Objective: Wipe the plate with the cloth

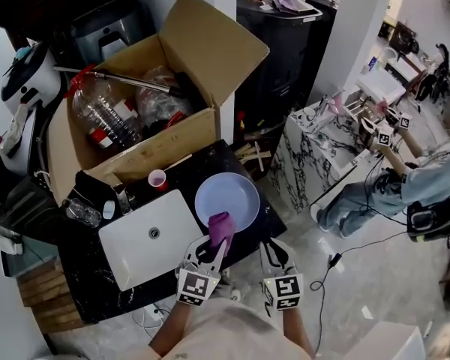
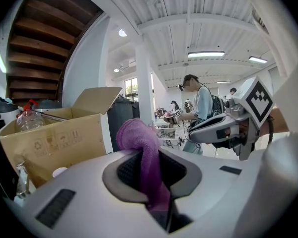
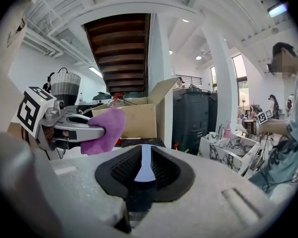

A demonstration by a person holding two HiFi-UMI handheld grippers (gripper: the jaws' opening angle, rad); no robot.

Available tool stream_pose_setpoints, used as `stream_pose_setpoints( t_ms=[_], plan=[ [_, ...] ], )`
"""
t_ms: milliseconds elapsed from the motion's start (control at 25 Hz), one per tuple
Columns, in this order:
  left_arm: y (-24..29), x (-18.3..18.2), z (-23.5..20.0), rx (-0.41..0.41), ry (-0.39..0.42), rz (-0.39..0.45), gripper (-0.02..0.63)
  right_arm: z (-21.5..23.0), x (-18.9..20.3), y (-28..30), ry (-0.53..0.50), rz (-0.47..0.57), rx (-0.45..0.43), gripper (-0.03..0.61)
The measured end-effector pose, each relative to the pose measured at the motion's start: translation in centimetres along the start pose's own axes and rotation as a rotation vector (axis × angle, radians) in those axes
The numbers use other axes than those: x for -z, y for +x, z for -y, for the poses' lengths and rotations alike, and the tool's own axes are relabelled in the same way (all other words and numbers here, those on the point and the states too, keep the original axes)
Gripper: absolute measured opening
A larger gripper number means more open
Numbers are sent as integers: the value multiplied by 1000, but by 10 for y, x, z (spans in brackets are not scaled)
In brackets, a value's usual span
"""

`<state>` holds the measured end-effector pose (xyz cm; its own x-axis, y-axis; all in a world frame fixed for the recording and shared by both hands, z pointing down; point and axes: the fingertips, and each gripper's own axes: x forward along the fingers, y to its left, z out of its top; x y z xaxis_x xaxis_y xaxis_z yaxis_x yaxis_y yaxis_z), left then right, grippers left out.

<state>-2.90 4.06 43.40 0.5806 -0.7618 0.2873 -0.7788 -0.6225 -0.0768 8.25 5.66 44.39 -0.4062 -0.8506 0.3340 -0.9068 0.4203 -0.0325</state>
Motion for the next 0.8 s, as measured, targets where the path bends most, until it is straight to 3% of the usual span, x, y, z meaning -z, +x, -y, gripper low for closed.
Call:
stream_pose_setpoints(
  t_ms=[800],
  plan=[
    [76, 37, -70, 64, -88, -86, 58, 20, 12, 103, -2, -149, 21, 60]
  ],
)
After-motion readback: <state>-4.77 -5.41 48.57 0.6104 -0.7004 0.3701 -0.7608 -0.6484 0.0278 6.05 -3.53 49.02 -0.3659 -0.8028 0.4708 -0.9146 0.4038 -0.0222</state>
